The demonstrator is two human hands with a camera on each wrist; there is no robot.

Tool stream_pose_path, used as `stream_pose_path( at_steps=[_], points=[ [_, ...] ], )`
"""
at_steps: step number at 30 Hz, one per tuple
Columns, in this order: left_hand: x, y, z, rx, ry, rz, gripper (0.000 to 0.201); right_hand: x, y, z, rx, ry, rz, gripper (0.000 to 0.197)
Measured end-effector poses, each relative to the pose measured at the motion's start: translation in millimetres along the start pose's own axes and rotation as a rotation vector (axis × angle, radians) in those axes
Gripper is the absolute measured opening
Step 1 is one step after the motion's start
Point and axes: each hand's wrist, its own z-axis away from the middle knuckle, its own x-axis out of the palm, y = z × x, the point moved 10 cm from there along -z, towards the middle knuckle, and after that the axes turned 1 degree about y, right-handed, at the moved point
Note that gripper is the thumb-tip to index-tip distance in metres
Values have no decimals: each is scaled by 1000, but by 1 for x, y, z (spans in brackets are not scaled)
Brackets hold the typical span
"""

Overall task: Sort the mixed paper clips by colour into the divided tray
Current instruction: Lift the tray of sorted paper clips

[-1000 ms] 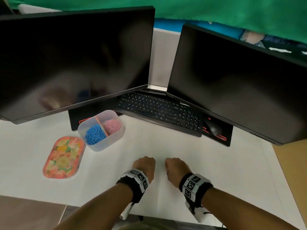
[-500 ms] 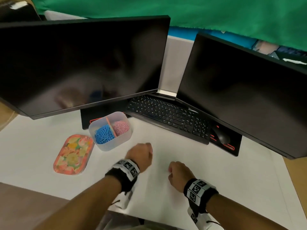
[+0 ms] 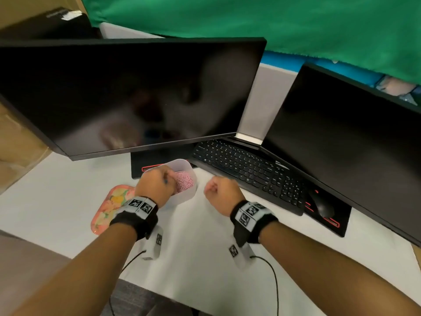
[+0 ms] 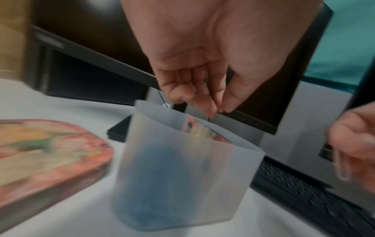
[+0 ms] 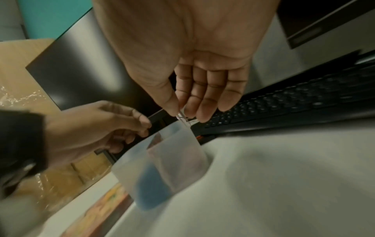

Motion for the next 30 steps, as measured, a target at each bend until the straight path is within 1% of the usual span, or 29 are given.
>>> stream_pose_path(
  at_steps=[1, 2, 3, 7, 8, 9, 12, 13, 16, 17, 21, 23, 25, 26, 28, 29, 30],
  points=[
    [-11, -13, 6, -34, 62, 47, 8, 1, -13, -9, -24, 10, 6, 15],
    [-20, -27, 13, -75, 96, 61, 4, 2, -24, -18, -44, 19, 14, 16],
    [-25, -43, 21, -120, 111, 57, 10, 3, -34, -25, -60, 27, 21, 17],
    [-27, -109, 39, -309, 50, -108, 64, 16, -53, -46, -81, 35, 78, 18],
    [-27, -120, 40, -339, 36, -143, 74, 20, -53, -49, -81, 31, 106, 18],
    [-29, -125, 41, -343, 37, -158, 80, 24, -53, -51, -81, 30, 136, 18],
    [-36, -135, 40, -329, 96, -125, 78, 34, -51, -52, -104, 19, 223, 20],
    [-32, -141, 42, -349, 67, -127, 81, 35, -52, -51, -117, 23, 230, 20],
    [-5, -164, 54, -472, -174, -265, 107, 32, -49, -49, -91, 58, 120, 31],
    [2, -169, 57, -480, -212, -297, 111, 31, -45, -50, -64, 61, 80, 34],
    [3, -174, 57, -460, -221, -295, 106, 34, -34, -50, 9, -7, 22, 37],
    [-7, -180, 55, -495, -192, -211, 105, 31, -30, -48, 26, -10, 6, 37],
    [-21, -178, 49, -497, -116, -67, 105, 28, -27, -48, 28, -10, 5, 35],
    [-29, -172, 45, -467, -60, -1, 105, 28, -27, -47, 21, -12, 7, 34],
    [-43, -146, 34, -338, 44, 110, 106, 26, -26, -47, 15, -3, -8, 33],
    [-46, -127, 28, -250, 62, 149, 107, 26, -26, -47, 19, 0, -22, 33],
    [-45, -107, 23, -156, 44, 165, 108, 26, -25, -47, 30, 0, -29, 34]
  ],
)
